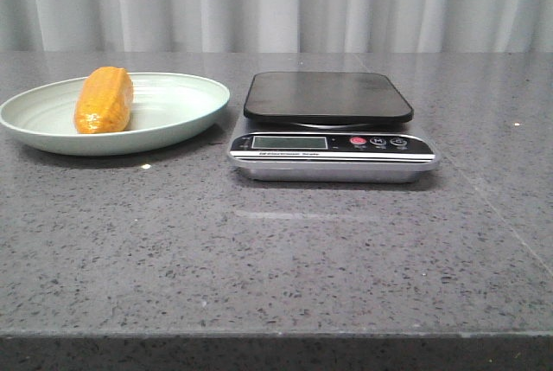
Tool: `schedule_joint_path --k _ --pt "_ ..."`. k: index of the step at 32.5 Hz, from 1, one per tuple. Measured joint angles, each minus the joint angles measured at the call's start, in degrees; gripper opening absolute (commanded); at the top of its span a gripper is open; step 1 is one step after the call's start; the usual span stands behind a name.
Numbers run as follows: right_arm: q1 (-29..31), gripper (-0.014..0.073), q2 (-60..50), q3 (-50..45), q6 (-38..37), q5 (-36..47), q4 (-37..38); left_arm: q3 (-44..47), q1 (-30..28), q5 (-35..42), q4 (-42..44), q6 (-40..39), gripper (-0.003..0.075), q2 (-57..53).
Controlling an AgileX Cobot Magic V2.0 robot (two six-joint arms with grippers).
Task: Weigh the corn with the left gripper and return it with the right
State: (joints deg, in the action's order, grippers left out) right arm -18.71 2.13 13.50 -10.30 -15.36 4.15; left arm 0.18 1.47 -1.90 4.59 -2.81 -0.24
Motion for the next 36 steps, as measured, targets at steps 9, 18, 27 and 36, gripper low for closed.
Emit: schedule_joint_path --k 9,18,27,36 --pt "14.22 0.0152 0.00 -8.25 1.43 7.24 0.00 0.00 0.00 0.00 0.00 0.00 0.0127 0.00" --pt "18.24 0.0152 -2.57 -14.71 5.16 16.96 -0.58 0.00 0.00 0.00 0.00 0.00 0.0127 0.00" --pt "18.24 0.0152 -2.72 -14.98 5.37 18.56 -0.71 0.00 0.00 0.00 0.00 0.00 0.0127 0.00" --pt "18.24 0.0152 -2.72 -14.98 5.37 18.99 -0.71 0.00 0.00 0.00 0.00 0.00 0.0127 0.00"
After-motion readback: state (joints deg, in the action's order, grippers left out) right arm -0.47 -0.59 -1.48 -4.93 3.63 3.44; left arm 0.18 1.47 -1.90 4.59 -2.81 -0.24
